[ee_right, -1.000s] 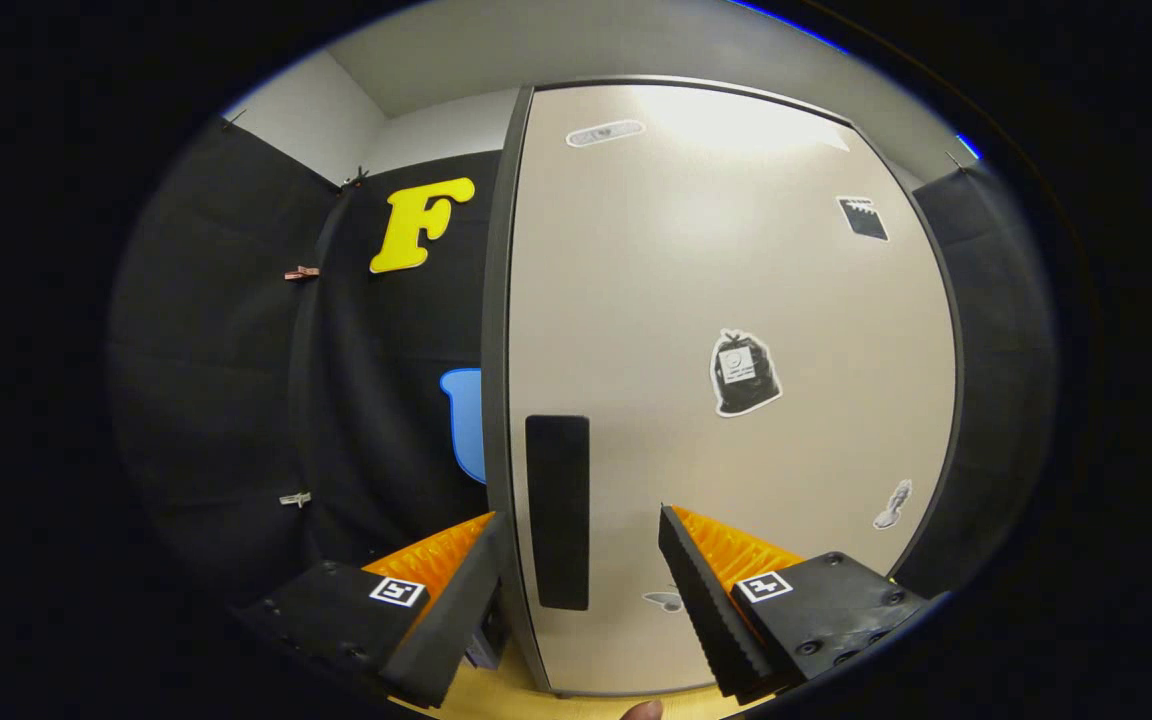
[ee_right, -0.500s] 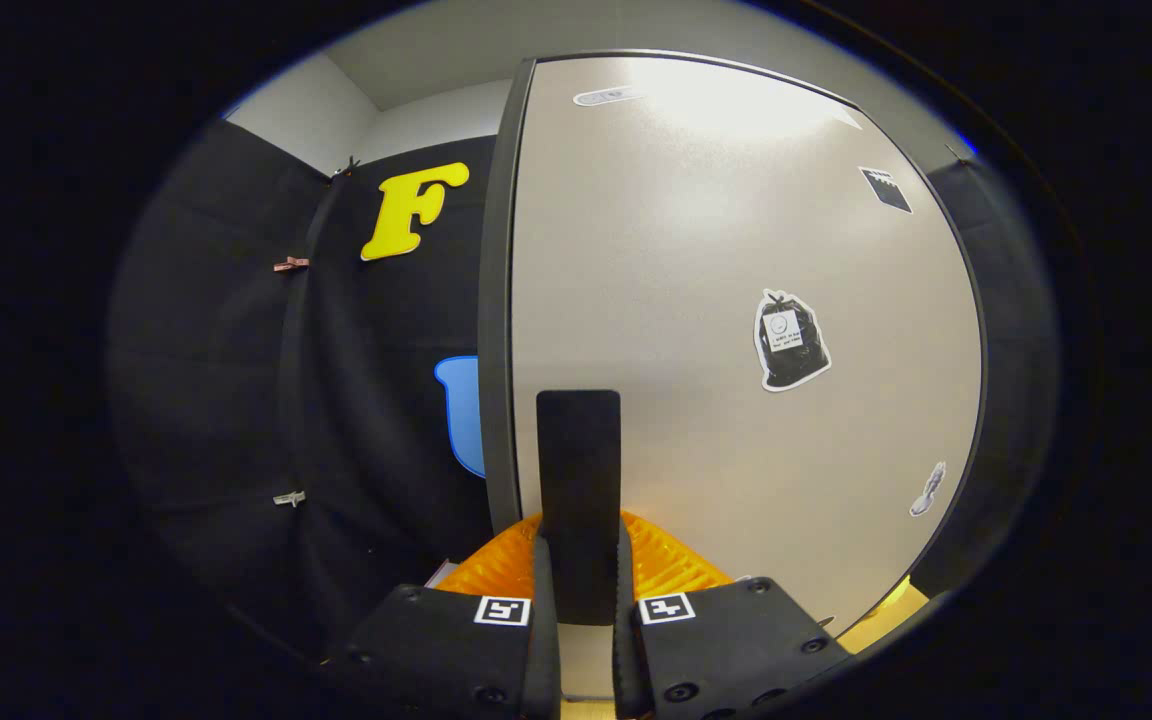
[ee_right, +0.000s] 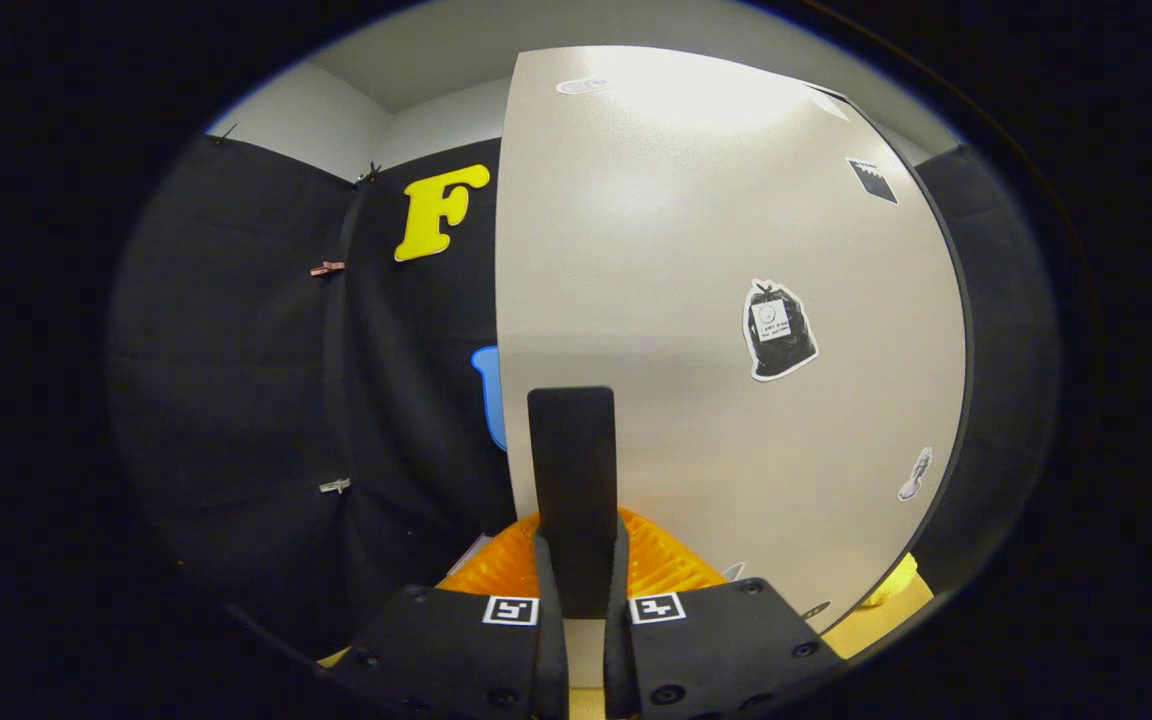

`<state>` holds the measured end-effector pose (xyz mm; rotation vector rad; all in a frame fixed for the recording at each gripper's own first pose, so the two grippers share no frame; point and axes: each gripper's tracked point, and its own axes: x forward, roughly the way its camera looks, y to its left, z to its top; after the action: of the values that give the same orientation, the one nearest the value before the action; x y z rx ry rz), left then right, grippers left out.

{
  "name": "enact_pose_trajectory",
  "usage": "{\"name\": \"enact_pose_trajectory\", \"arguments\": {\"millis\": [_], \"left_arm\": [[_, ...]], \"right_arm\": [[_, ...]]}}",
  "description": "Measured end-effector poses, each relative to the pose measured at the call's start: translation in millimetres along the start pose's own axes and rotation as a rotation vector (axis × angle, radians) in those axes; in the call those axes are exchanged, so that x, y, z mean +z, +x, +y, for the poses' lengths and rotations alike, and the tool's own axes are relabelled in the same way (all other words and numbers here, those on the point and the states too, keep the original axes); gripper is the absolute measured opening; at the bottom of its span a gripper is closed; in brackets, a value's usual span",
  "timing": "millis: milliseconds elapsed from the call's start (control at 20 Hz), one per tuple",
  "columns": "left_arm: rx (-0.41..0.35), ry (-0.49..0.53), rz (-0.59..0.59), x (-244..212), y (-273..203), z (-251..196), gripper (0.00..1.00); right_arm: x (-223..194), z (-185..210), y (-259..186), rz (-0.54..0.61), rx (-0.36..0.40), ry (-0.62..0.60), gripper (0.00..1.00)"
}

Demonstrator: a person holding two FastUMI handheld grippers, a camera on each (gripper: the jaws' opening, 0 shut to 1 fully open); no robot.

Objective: Open the cabinet door with the right hand, grasp the bottle in the cabinet with the left hand and place it on the coaster, then close the cabinet door with the right hand.

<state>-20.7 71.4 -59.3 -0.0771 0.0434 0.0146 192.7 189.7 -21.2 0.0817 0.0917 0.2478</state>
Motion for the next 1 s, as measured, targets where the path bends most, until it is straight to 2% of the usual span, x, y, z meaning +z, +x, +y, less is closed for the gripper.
{"name": "enact_pose_trajectory", "arguments": {"millis": [350,750,1000], "left_arm": [[-0.032,0.01,-0.026,11.3,-4.8,-28.1,0.95],[-0.073,-0.001,-0.042,18.9,-5.8,-67.1,0.95],[-0.122,0.005,-0.036,18.5,1.5,-100.0,0.95]], "right_arm": [[5.1,-4.3,-41.0,0.03,0.059,0.037,0.18],[9.6,-22.6,-74.3,0.026,0.044,0.036,0.18],[9.8,-37.7,-82.4,0.031,0.006,0.017,0.18]]}}
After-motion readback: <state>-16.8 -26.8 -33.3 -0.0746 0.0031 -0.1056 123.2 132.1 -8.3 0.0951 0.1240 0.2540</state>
